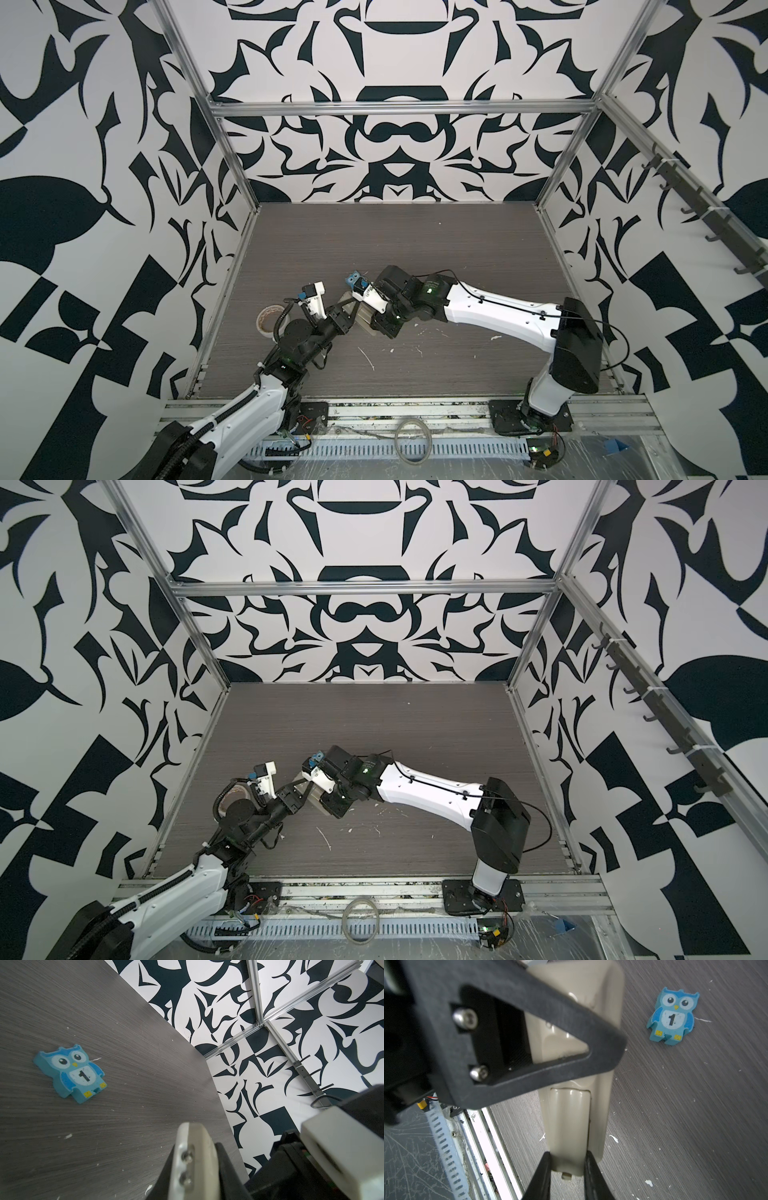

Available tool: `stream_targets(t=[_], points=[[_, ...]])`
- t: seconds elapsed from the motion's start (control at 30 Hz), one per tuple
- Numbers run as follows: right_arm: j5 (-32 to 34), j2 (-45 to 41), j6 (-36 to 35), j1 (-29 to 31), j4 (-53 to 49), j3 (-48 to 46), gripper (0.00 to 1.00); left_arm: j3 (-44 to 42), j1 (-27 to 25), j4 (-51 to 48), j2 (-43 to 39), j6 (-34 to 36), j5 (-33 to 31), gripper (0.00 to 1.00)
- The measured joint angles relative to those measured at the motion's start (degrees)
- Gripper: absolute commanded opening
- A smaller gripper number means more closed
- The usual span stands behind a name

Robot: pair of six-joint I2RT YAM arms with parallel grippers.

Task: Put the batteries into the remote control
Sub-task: 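Lower the cover onto the battery compartment and slide it toward the remote's end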

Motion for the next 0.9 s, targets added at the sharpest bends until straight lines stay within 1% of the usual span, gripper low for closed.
stream_targets(t=[0.43, 0.9], points=[[-0.1, 1.2, -0.3, 0.0, -1.5, 1.5, 0.04, -0.6, 0.0, -0.3, -0.6, 0.0, 0.2, 0.0], [0.0, 1.8, -0.4, 0.0, -2.8, 2.5, 0.06, -0.6, 0.0, -0.6, -1.2, 0.0, 0.9, 0.0]])
